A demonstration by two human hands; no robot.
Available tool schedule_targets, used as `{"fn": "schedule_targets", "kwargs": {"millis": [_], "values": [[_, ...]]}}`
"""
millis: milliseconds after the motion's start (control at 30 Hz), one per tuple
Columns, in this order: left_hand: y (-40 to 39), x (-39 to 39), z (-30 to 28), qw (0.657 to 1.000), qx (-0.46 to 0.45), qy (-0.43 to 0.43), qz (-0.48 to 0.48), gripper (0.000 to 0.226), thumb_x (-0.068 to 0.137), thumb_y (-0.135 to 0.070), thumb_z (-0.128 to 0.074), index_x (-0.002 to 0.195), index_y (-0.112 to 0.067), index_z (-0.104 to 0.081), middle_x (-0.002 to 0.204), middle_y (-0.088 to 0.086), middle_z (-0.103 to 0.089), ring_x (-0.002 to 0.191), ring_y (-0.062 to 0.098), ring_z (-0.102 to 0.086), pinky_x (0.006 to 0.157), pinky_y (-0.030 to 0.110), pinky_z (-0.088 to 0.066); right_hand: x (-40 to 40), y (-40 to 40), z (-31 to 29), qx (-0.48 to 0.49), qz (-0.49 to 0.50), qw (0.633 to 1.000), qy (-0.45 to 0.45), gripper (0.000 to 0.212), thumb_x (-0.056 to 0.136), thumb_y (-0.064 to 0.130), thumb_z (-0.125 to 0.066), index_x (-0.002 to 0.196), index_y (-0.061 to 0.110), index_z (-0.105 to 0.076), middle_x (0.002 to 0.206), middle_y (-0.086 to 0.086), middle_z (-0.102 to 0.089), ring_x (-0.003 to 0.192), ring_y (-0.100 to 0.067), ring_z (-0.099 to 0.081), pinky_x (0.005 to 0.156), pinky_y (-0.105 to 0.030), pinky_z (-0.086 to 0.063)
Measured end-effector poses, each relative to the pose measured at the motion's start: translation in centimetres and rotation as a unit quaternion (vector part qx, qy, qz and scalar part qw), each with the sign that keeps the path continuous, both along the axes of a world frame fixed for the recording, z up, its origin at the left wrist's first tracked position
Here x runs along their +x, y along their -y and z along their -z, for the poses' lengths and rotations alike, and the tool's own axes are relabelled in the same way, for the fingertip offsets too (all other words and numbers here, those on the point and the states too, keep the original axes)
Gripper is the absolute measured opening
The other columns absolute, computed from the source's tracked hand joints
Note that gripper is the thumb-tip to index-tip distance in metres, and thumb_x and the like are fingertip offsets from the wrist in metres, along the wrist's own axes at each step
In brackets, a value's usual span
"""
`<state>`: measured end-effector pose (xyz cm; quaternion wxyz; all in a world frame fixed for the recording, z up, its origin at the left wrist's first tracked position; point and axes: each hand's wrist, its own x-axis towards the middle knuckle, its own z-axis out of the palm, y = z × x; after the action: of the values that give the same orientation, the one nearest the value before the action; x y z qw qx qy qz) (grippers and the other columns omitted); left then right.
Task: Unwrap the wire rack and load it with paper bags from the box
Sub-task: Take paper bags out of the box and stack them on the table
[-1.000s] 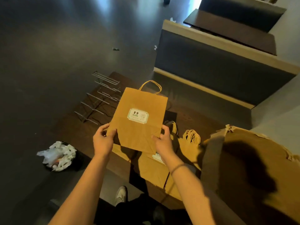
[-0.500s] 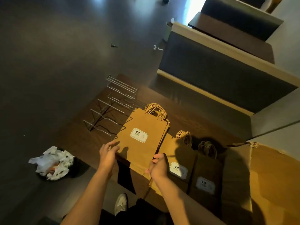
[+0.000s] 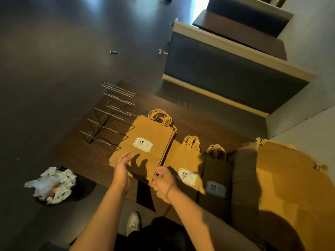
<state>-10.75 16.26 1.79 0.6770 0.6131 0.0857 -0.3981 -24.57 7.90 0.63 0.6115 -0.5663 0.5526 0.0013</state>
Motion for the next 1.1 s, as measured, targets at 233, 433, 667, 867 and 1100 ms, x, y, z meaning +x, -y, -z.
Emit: {"fn": "schedule_targets", "kwargs": {"millis": [233,433,667,867,1100], "values": [[4.3,-7.9,-6.1,0.993,-0.073,-0.011,0.092,0.021,0.102,-0.013,-0.05,0.119,-0.017,-0.062,0.122,0.004,-0.062,0.111,0.02,-0.057,0.099,0.043,-0.044,-8.5,5.3,-10.0,-0.153,0.073,0.98,0.102,0.018,0.099,0.005,-0.053,0.09,0.015,-0.065,0.1,-0.005,-0.07,0.064,-0.009,-0.066,0.057,-0.021,-0.054],[9.2,-16.6,-11.3,0.972,-0.088,0.039,0.215,0.008,0.099,-0.016,-0.06,0.097,-0.02,-0.067,0.088,0.002,-0.063,0.069,0.014,-0.06,0.068,0.03,-0.048,-21.7,13.4,-16.0,-0.302,0.234,0.916,0.125,0.018,0.097,0.009,-0.052,0.087,0.012,-0.066,0.075,-0.004,-0.068,0.054,-0.007,-0.061,0.049,-0.024,-0.049],[13.4,-28.8,-15.2,0.941,-0.15,0.055,0.298,0.014,0.102,-0.007,-0.051,0.098,-0.013,-0.063,0.073,0.001,-0.053,0.062,0.012,-0.052,0.062,0.026,-0.044,-38.6,20.4,-9.1,-0.152,0.198,0.966,-0.061,0.017,0.098,0.006,-0.058,0.114,0.004,-0.062,0.096,-0.016,-0.063,0.072,-0.021,-0.057,0.062,-0.034,-0.044],[14.5,-37.2,-14.2,0.9,-0.174,0.051,0.397,0.016,0.105,-0.002,-0.046,0.105,-0.005,-0.061,0.088,0.006,-0.064,0.079,0.015,-0.062,0.07,0.026,-0.051,-48.0,21.9,1.8,-0.106,0.165,0.963,-0.186,0.034,0.093,0.024,-0.059,0.124,0.012,-0.054,0.128,-0.017,-0.056,0.114,-0.033,-0.06,0.097,-0.05,-0.053],[12.7,-43.0,-8.2,0.774,-0.015,0.225,0.592,0.014,0.1,-0.011,-0.058,0.107,-0.02,-0.066,0.1,-0.002,-0.061,0.082,0.009,-0.056,0.078,0.028,-0.045,-49.4,22.1,2.8,-0.222,-0.058,0.891,-0.392,0.071,0.094,0.036,-0.058,0.155,0.016,-0.028,0.16,-0.017,-0.026,0.148,-0.037,-0.023,0.121,-0.046,-0.021]]}}
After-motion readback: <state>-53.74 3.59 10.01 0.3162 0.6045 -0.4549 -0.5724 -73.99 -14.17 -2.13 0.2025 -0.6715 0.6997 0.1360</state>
